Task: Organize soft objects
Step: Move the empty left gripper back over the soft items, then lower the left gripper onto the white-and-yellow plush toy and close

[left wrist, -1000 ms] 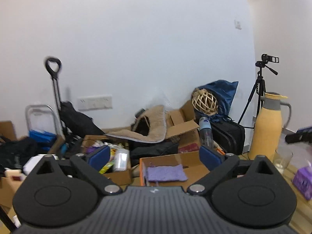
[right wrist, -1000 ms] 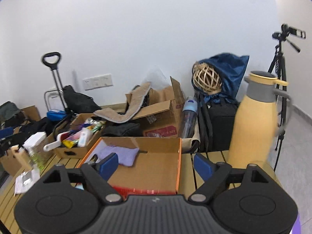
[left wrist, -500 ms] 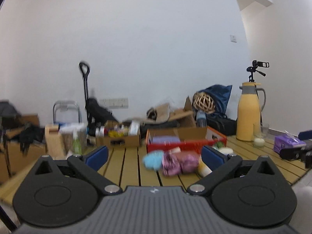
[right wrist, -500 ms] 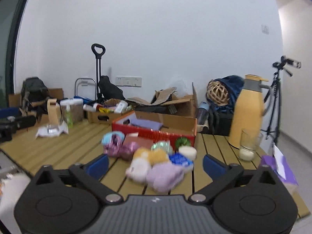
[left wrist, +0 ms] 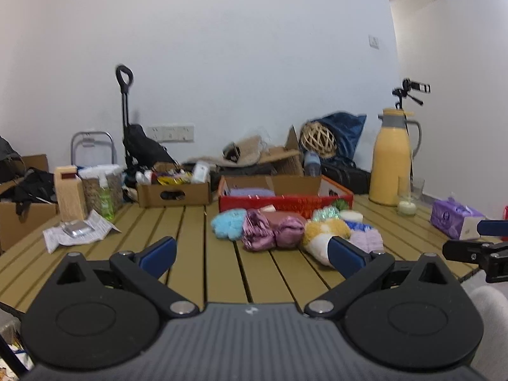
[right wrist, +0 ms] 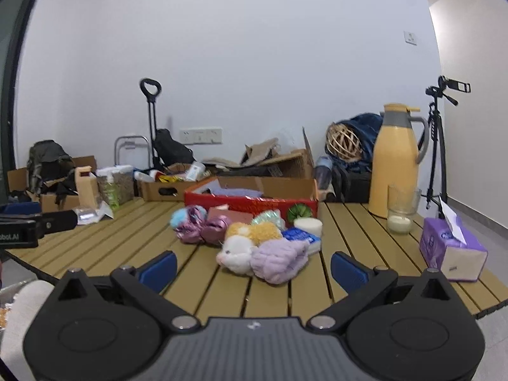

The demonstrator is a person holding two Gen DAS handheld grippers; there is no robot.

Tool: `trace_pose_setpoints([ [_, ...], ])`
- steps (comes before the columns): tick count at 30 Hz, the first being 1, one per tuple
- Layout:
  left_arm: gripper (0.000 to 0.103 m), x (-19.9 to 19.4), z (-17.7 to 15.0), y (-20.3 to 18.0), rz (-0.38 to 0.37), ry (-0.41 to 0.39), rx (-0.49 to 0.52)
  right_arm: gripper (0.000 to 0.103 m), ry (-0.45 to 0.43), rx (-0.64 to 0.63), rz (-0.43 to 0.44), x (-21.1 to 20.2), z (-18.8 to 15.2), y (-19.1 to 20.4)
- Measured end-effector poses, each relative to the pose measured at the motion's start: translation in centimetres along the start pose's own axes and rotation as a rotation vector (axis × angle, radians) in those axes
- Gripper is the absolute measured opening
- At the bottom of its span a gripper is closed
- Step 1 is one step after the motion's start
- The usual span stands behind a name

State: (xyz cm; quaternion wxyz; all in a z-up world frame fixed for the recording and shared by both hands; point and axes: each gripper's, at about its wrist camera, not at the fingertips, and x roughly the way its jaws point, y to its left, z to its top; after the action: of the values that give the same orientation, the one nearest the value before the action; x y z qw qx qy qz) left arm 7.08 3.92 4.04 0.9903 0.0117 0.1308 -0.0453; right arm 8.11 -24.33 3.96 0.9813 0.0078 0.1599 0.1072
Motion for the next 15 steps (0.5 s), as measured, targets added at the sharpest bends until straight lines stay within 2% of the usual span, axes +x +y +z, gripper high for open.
trace_pose_setpoints([
  [5, 0.103, 4.1, -0.7, -1.1, -0.039, 0.074, -0.004, 0.101, 0.062, 0.069, -0.027, 3.0, -1.1, -1.9],
  [11, 0.103, 10.2, -0.8, -3.6, -0.112, 0.147, -0.002, 0.090, 0.096, 0.094, -0.026, 7.8, -1.1, -3.6],
  [15, 0.103, 15.0, -0.6, -5.9, -0.159, 0.189, 0.001, 0.074, 0.114, 0.082, -0.003, 11.4, 0.2, -4.8],
])
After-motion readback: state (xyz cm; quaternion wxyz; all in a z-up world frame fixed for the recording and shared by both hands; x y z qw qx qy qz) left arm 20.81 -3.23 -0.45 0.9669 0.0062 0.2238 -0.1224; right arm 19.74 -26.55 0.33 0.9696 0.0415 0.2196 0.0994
